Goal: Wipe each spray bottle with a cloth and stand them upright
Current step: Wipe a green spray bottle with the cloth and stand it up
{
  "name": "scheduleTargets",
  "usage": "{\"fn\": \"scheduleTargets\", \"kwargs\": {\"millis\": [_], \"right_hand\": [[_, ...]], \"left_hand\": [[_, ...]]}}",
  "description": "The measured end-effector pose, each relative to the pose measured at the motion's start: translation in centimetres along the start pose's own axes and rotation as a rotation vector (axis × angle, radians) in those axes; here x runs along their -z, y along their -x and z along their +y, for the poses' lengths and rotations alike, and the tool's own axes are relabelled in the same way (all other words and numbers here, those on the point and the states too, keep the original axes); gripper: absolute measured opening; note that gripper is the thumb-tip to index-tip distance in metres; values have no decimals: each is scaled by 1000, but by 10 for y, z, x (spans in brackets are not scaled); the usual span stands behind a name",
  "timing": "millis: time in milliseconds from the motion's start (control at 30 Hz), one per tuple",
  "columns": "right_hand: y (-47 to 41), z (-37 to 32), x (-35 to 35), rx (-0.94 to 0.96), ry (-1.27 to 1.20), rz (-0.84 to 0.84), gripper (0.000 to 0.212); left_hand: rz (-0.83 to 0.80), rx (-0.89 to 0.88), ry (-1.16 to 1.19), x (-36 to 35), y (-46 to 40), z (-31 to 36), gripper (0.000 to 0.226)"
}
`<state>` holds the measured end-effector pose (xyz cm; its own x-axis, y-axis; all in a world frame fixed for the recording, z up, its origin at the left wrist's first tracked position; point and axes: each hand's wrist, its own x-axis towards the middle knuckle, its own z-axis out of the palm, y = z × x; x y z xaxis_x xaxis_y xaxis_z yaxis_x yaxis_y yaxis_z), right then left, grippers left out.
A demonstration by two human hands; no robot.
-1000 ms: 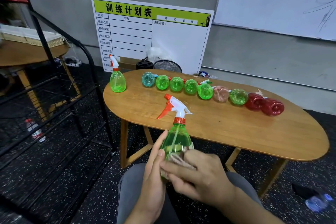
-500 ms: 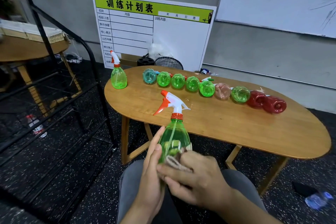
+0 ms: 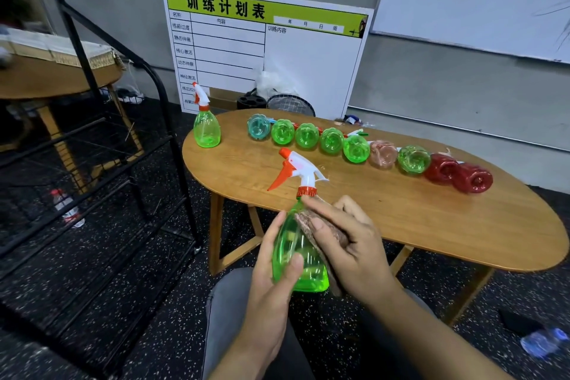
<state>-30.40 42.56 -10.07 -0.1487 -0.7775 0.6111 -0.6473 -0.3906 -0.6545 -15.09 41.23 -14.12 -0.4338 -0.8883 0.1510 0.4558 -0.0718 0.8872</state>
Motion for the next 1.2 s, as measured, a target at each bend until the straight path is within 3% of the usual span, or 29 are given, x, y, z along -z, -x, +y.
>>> {"fn": "scheduleTargets", "kwargs": {"millis": [200,367,500,633,700,967,1133,1200], "right_hand": [[9,-6,-4,-191,-119,100,39],[18,-7,-2,-104,64,55,48],[22,-3,-1,-63,44,31,46],[20,-2,8,38,7,3,41],[14,-1,15,88,45,-34,41],[-38,7,39,139,321,-88,34],[-61,7,46,81,491,76,34],[-59,5,43,76,426,-41,36]], "left_hand": [[29,11,89,-2,-2,-3,75],[54,18,49,1,-4,-2,64],[55,31,17,1,-3,-4,57],[43,10,-57,-2,0,-3,89],[30,17,-65,-2,-1,-5,95],[30,-64,-129,-3,-2,-10,73],[10,-50,-157,-3,-1,-12,73],[33,-49,-160,-2,-1,-11,72]]}}
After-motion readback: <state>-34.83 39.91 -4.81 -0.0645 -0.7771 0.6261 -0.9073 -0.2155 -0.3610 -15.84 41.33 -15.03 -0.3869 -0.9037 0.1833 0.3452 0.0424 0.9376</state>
